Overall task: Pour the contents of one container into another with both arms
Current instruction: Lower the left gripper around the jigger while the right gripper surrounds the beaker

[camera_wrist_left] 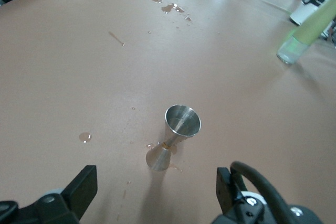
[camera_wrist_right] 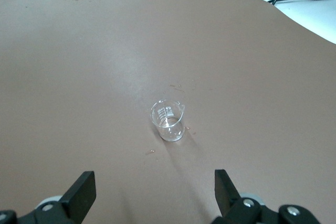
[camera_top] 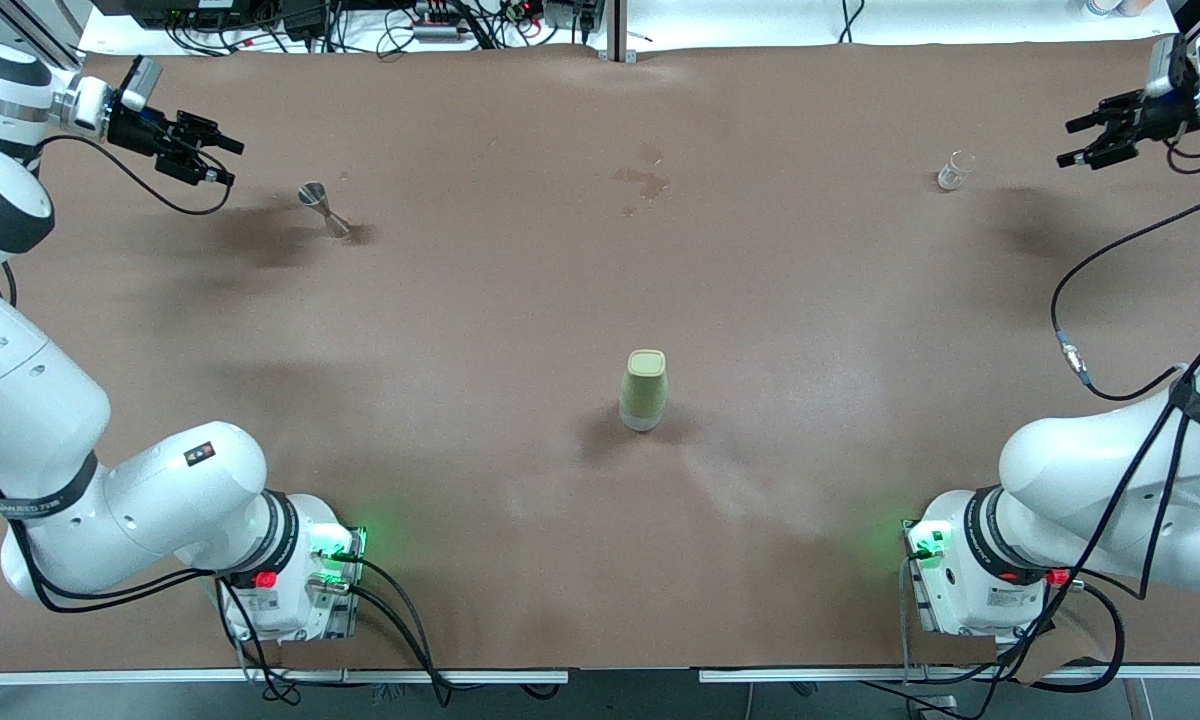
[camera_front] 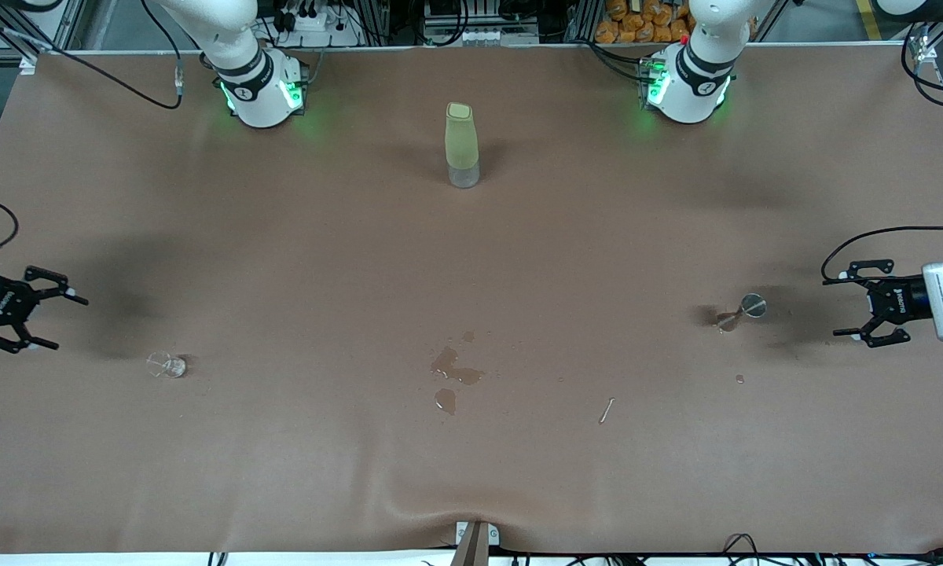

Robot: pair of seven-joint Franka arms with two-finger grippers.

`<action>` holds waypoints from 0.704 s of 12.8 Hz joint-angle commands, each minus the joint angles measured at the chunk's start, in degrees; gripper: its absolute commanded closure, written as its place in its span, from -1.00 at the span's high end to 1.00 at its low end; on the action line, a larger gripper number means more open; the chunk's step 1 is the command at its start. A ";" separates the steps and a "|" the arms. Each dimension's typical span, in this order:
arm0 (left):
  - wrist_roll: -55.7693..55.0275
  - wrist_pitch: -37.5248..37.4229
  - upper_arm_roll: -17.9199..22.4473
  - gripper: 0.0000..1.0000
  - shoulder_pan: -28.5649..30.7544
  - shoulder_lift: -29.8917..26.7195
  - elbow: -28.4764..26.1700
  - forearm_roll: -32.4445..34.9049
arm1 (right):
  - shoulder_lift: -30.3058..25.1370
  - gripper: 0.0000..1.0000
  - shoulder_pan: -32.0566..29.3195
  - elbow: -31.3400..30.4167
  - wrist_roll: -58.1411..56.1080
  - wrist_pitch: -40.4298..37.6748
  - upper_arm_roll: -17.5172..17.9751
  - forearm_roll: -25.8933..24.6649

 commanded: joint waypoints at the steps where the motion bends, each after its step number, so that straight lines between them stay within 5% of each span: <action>1: 5.76 -0.33 -0.38 1.00 0.18 1.64 0.79 -2.75 | 3.69 1.00 -2.11 0.38 -7.71 -0.09 0.95 6.86; 9: 21.23 -0.59 -0.55 1.00 -0.08 4.80 -1.85 -7.14 | 12.57 1.00 -3.17 0.38 -20.45 -0.79 1.04 21.19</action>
